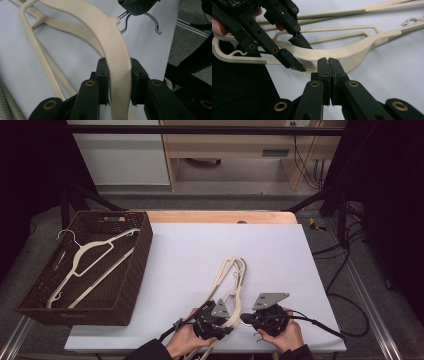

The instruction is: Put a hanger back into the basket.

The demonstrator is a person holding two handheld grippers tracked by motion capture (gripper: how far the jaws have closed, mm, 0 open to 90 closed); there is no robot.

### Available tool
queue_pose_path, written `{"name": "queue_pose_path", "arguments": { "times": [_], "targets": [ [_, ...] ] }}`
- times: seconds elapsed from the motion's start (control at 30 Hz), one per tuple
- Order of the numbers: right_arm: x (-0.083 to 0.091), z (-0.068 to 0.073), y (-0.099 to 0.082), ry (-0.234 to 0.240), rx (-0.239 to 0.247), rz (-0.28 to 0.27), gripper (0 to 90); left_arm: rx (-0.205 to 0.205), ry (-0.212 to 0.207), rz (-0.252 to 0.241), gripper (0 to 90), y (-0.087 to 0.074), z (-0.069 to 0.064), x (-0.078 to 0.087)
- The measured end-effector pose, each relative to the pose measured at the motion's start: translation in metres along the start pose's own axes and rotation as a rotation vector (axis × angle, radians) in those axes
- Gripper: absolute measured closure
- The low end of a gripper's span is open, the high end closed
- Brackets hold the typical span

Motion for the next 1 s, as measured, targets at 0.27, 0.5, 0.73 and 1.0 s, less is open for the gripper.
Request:
{"name": "queue_pose_path", "arguments": {
  "times": [0.27, 0.5, 0.73, 1.0],
  "targets": [
    [0.002, -0.002, 0.001, 0.016, 0.007, -0.015, 88.3, 0.003, 0.024, 0.000, 73.7, 0.001, -0.003, 0.005],
    [0.029, -0.009, 0.004, -0.007, -0.034, -0.196, 71.6, 0.012, 0.041, -0.012, 74.3, 0.000, -0.002, 0.015],
    [0.054, -0.034, -0.010, -0.137, -0.130, -0.323, 54.8, 0.026, 0.056, -0.047, 74.8, 0.001, -0.001, 0.028],
    [0.044, -0.049, -0.024, -0.191, -0.200, -0.302, 41.2, 0.039, 0.114, -0.089, 76.8, 0.000, 0.006, 0.053]
  ]
}}
Point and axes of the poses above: each handheld gripper's, and its own axes: x roughly backward along the jaws, y roughly out of its top, z roughly to its left, the point moved 1 cm from there along -x, roughly forward along the jaws, and after that the axes turned 3 degrees about -y, right-handed, at the moved point
